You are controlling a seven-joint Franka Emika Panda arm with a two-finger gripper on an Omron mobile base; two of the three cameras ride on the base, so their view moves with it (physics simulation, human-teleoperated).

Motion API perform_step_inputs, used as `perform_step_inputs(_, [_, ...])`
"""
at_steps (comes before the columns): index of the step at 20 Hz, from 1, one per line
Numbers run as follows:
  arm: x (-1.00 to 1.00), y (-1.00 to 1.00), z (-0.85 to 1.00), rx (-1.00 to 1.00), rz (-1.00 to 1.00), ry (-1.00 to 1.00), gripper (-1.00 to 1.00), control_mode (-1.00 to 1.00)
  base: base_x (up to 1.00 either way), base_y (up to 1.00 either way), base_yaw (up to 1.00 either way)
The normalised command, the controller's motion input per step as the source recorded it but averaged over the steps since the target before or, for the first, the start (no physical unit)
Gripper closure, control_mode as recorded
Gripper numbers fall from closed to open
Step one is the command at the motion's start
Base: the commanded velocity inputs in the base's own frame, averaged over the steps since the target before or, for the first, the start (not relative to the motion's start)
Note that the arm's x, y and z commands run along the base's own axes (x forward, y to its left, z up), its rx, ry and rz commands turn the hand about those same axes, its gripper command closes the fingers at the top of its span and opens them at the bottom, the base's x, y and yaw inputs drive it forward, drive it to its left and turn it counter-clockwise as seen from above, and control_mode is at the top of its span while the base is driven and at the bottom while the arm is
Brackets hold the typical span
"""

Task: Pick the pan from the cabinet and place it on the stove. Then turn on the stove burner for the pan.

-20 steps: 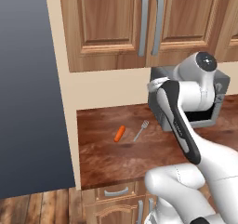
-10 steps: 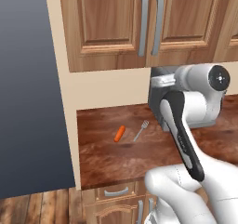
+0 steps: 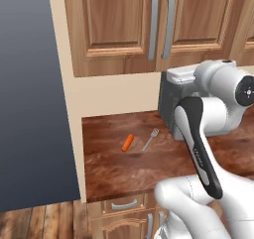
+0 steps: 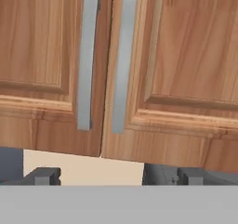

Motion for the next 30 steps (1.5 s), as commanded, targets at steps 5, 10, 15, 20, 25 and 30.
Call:
perform_step_inputs(5, [-0.09,0.00,0.61,0.00,0.00,-0.19,-1.00,-1.00,0.00,0.00,0.00])
perform_step_inputs(10, [0.03,0.00,0.47,0.00,0.00,-0.15,-1.00,-1.00,0.00,0.00,0.00])
perform_step_inputs(15, [0.27,0.02,0.11,0.00,0.00,-0.10,-1.00,-1.00,0.00,0.00,0.00])
perform_step_inputs(20, [0.43,0.07,0.00,0.00,0.00,-0.06,-1.00,-1.00,0.00,0.00,0.00])
perform_step_inputs(25, [0.46,0.00,0.00,0.00,0.00,-0.02,-1.00,-1.00,0.00,0.00,0.00])
perform_step_inputs(30, [0.47,0.00,0.00,0.00,0.00,0.00,-1.00,-1.00,0.00,0.00,0.00])
